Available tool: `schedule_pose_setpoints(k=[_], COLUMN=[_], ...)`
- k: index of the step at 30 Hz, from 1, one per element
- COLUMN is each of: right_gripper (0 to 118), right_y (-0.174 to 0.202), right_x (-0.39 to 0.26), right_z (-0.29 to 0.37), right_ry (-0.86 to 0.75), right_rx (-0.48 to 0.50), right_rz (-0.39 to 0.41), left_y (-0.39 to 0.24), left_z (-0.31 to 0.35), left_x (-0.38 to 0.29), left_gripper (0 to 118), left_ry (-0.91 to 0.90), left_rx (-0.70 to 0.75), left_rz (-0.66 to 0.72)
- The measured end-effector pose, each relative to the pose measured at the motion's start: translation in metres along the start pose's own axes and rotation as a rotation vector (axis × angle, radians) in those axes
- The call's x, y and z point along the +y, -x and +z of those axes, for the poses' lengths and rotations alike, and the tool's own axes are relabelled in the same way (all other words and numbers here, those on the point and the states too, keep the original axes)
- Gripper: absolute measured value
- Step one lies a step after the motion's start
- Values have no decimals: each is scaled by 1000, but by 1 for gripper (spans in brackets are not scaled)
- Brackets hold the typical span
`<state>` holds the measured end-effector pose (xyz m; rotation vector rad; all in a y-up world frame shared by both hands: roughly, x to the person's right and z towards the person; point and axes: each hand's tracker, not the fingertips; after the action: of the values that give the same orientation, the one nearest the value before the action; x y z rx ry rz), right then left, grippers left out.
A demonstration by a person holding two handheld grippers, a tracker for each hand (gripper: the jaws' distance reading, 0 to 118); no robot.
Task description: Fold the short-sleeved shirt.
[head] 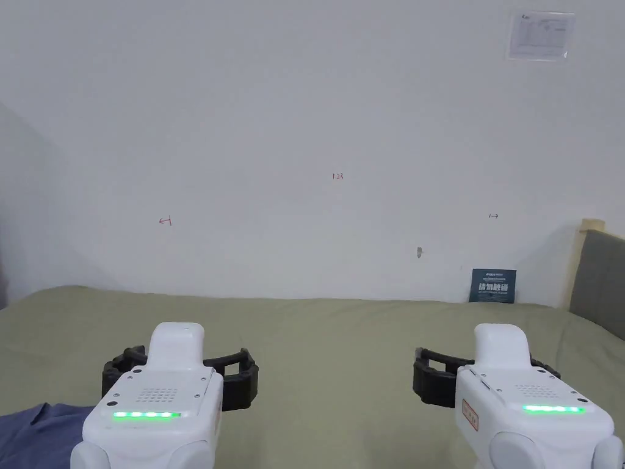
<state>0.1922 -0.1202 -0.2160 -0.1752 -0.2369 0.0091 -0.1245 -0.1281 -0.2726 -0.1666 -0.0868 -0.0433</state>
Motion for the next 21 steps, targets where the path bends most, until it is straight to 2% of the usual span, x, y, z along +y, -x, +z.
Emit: schedule_pose_setpoints(k=[1, 2, 3, 4, 6, 7, 14, 16, 21], right_gripper=[67, 1, 1, 1, 1, 1, 1, 1, 1], right_y=[0, -1, -1, -2, -7, -7, 12, 30, 97], right_x=[-1, -2, -4, -10, -15, -17, -12, -6, 4], right_z=[2, 3, 2, 6, 8, 9, 11, 12, 12], right_ry=[-4, -4, 11, -2, 26, 34, 30, 7, -14], right_rx=[-2, -11, -36, -36, -6, -12, 18, 56, 240], right_rz=[7, 20, 38, 32, -1, 7, 28, 37, 42], left_y=[-2, -4, -6, -8, -7, -7, 12, 29, 90], left_z=[2, 3, 3, 2, 5, 5, 15, 27, 63], left_x=[-1, -3, -6, -12, -14, -13, -11, -8, -4], left_gripper=[104, 52, 0, 0, 0, 0, 0, 0, 0], left_ry=[5, 9, 2, -17, -21, 13, 24, 2, -24], left_rx=[-1, -4, -2, 49, 28, -8, 1, 42, 201], left_rz=[-9, -17, -20, -52, -37, -23, -6, -16, -20])
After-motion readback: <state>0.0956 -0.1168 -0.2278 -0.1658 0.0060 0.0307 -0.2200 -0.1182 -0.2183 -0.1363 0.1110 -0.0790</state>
